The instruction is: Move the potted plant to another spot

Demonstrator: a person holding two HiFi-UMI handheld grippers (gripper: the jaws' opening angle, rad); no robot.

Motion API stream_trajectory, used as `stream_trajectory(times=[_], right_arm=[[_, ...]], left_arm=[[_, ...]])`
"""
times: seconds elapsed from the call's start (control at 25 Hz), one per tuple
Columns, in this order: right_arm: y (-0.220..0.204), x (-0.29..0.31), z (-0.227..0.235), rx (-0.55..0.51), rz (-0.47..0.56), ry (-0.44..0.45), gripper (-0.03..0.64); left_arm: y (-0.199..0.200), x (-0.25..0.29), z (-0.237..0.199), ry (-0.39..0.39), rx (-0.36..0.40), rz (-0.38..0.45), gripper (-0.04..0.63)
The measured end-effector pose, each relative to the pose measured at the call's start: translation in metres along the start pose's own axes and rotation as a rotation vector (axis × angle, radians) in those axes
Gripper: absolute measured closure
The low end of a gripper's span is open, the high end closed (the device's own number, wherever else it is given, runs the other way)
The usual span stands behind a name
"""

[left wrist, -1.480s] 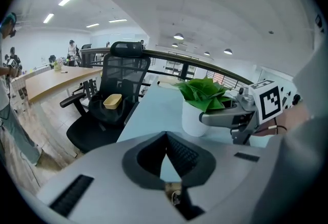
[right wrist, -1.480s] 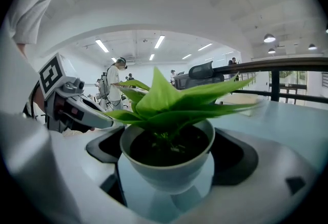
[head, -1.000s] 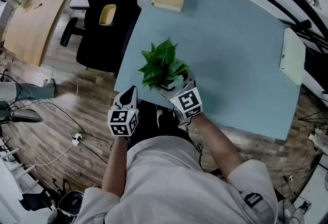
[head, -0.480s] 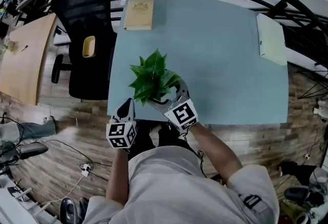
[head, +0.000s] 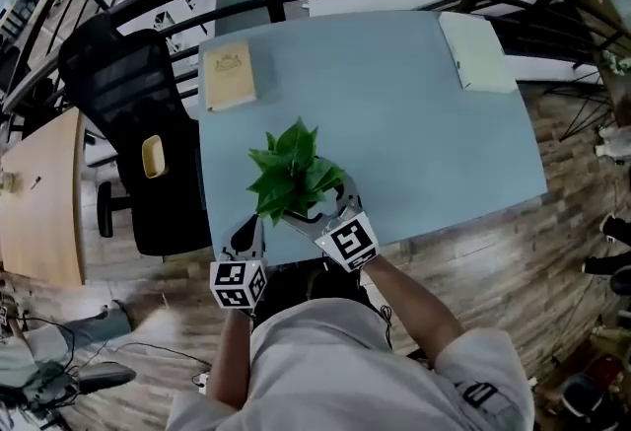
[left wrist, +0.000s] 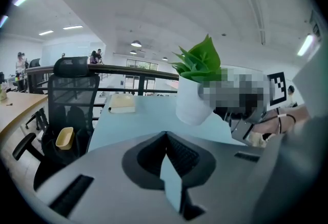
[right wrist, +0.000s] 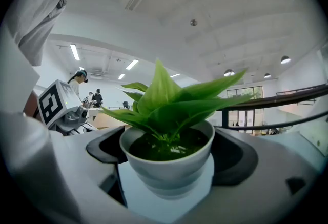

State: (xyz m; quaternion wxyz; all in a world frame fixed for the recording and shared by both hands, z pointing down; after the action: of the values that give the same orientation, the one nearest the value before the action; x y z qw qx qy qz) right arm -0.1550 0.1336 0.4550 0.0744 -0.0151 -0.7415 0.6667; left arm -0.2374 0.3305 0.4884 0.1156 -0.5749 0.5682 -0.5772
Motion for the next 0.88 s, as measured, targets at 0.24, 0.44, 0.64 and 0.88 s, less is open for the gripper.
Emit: stream_trajectory(times=[0.24,0.44,0.64,0.88], right_arm=[[0.000,-0.008,-0.008,0.029,-0.008,-0.171,0.095],[0.002,-0.024,-0.005,0.043,-0.016,-0.347,0.095],[0.007,-0.054,-0.005,0.041,-0.028,-0.504,0.095],[0.012,-0.091,-0.001,0.027,-0.040,-0.640,0.095]], left_arm=[[0.017,0.017,-0.007,-0.154,0.089,-0.042,0.584],[0.031,0.042,-0.006,-0.301,0.168,-0.079,0.584],[0.030,0.054,0.014,-0.431,0.237,-0.129,0.584],[0.032,0.075,0.050,-0.551,0.300,-0.161,0.584]])
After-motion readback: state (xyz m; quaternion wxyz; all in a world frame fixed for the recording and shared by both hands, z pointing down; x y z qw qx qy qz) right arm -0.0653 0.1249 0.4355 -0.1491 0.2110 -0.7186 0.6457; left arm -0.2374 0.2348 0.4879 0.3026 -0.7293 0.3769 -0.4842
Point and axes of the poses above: the fingertips, and each gripper's own axes: x forward along the fingers, z to its right, y out of its top, the point moved 10 cm from there along -x, backward along the fingers, and after that the axes turned 9 degrees about -x, right-handed, at the moved point
